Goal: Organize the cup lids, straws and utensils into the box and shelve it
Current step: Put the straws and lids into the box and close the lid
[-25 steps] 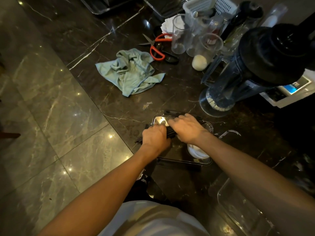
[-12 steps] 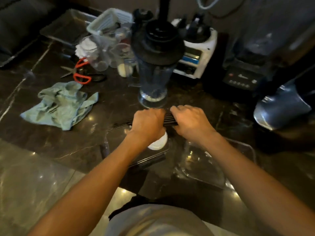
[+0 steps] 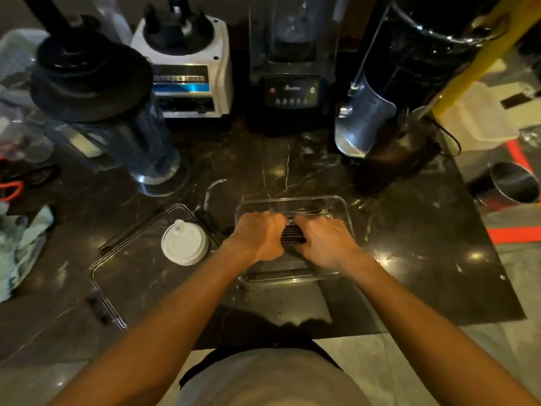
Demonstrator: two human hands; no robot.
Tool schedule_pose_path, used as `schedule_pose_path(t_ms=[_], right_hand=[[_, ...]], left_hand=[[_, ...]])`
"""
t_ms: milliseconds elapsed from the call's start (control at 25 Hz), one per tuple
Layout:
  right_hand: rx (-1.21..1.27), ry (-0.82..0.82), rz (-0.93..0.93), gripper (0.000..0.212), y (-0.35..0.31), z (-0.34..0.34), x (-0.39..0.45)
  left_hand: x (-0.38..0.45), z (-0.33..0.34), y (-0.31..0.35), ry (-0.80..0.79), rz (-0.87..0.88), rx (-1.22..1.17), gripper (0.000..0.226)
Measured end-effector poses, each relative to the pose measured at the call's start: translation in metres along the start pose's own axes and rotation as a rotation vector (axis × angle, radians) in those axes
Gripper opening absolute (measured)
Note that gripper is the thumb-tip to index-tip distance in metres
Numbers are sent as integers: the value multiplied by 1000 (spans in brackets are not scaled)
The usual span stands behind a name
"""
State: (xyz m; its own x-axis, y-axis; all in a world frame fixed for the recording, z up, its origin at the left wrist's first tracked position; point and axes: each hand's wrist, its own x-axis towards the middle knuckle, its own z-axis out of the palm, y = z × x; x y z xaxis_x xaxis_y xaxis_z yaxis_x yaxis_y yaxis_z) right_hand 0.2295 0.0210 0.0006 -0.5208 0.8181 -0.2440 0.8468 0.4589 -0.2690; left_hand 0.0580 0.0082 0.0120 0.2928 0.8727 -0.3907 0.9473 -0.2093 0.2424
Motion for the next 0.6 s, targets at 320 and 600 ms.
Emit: schedule_pose_path(t_ms=[320, 600], right_hand=[[67, -131, 30, 39, 29, 17, -11], [134, -107, -17, 29, 3, 28, 12]], left_hand=[[10, 16, 19, -160, 115, -116, 34], [5, 19, -15, -144, 45, -77, 36]])
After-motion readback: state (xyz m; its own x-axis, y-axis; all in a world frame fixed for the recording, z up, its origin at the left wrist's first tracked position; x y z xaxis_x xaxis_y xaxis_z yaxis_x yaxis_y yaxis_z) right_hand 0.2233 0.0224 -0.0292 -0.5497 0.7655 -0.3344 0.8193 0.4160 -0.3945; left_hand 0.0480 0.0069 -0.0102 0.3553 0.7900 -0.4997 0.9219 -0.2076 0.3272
